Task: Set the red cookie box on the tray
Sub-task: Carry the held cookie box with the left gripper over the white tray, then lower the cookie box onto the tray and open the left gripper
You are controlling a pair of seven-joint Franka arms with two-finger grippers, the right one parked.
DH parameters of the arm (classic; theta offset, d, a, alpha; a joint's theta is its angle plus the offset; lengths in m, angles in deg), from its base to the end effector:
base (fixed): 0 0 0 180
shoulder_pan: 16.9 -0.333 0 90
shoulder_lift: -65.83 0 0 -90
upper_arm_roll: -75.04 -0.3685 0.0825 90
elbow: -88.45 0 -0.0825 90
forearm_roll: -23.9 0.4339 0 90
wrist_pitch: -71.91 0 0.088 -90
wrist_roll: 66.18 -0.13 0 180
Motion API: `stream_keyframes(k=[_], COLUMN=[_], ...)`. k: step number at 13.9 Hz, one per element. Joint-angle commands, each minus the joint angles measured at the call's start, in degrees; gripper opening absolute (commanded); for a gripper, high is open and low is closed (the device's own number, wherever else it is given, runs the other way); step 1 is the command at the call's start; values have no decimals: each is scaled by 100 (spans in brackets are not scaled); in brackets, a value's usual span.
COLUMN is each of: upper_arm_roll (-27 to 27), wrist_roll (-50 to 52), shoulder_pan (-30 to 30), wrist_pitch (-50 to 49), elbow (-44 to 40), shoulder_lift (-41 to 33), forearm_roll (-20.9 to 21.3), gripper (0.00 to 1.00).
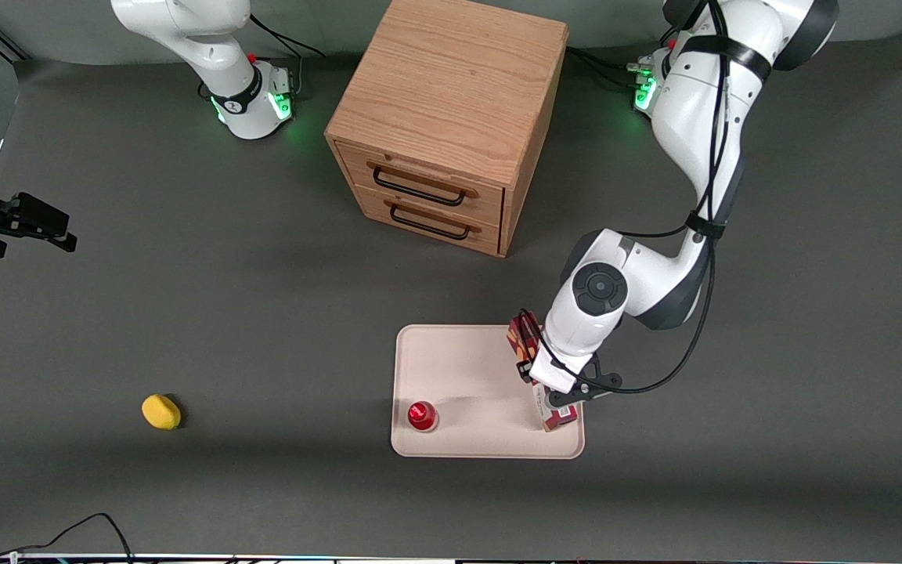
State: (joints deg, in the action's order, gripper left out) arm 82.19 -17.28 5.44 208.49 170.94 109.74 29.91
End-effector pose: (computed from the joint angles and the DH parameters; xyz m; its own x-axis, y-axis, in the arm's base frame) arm 0.7278 -0.3849 0.2412 0.9424 0.3125 0.1192 0.2958 -0.9451 0.1392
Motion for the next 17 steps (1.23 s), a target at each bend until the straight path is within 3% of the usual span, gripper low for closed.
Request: stream_keyframes(k=[1,6,7,9,14,17], upper_arm_roll=[-21,-21,-29,-29,-29,-21], wrist_roll=[-65,-74,-74,-74,-4,-65], shoulder_pan=[-19,-37,-37,-46,-37,-63], wrist_pitch=[202,439,475,475,317,-541], elbow=[-111,-6,12,21,12,-14], shoulder_lift=[118,223,223,215,110,-232], forearm_roll=[102,102,102,102,32,5], gripper=[9,28,47,100,100,100])
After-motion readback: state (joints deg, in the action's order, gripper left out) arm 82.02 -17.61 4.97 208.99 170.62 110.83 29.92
